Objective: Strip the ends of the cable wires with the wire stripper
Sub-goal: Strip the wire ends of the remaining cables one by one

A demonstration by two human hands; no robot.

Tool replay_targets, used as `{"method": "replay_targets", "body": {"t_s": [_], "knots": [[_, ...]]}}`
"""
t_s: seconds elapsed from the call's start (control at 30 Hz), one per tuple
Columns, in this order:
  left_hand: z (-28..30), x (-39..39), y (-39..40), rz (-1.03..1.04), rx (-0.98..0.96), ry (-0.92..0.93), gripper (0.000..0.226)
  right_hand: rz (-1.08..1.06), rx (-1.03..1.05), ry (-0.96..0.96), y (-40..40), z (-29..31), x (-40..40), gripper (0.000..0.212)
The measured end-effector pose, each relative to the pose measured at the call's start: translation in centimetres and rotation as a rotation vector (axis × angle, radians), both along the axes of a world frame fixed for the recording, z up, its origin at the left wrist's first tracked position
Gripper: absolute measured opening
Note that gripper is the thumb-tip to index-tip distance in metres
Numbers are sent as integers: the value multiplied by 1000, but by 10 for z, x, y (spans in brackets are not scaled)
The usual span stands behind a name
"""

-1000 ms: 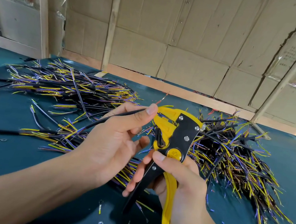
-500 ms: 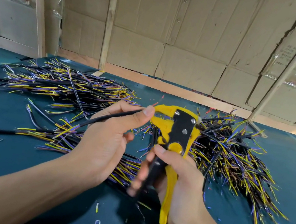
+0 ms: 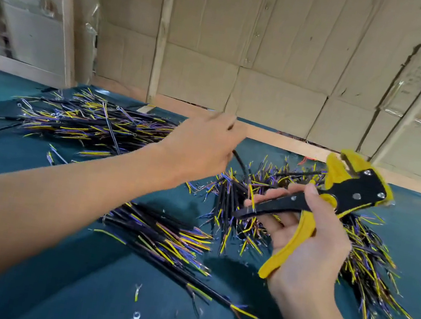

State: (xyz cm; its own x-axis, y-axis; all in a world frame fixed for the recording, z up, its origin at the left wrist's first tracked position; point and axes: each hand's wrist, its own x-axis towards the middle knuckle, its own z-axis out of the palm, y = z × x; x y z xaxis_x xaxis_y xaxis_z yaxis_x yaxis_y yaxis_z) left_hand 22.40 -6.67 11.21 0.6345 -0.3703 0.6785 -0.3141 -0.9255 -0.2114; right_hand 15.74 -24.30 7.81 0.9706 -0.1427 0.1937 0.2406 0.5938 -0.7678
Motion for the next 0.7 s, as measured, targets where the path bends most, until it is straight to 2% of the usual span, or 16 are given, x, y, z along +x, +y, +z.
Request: {"method": "replay_targets", "body": {"t_s": [0.07,0.1,0.13,0.2,0.23,0.27,0.33,0.37,0.4,0.5,0.6,0.7], "knots": [[-4,14,-20,36,205,135,34,-118,2,5,-8,3,4,17],[-10,17,-27,53,235,201,41,-164,-8,15,-14,4,6,17],[-17,17,-28,59,184,258,50,-184,-40,22,-21,5,8,16],[-26,9,-19,25,-60,381,57,-192,-136,4,-33,6,9,12],[-26,1,-10,-12,-157,488,50,-206,-164,-18,-38,6,9,10],[-24,-7,2,-22,-168,648,41,-222,-173,-40,-40,7,9,8],[-18,-25,28,14,-100,1047,31,-238,-177,-87,-39,7,9,9],[-17,-34,36,28,-81,1177,28,-239,-182,-99,-38,7,9,9],[-17,-41,41,20,-65,1209,24,-241,-188,-104,-36,6,8,7],[-21,-52,36,-32,-17,1093,6,-249,-250,-133,-29,0,4,10],[-22,-56,33,-62,-30,985,11,-282,-321,-175,-22,-6,-1,16],[-25,-60,42,-213,-246,603,5,-309,-370,-226,-16,-12,-3,19]]}}
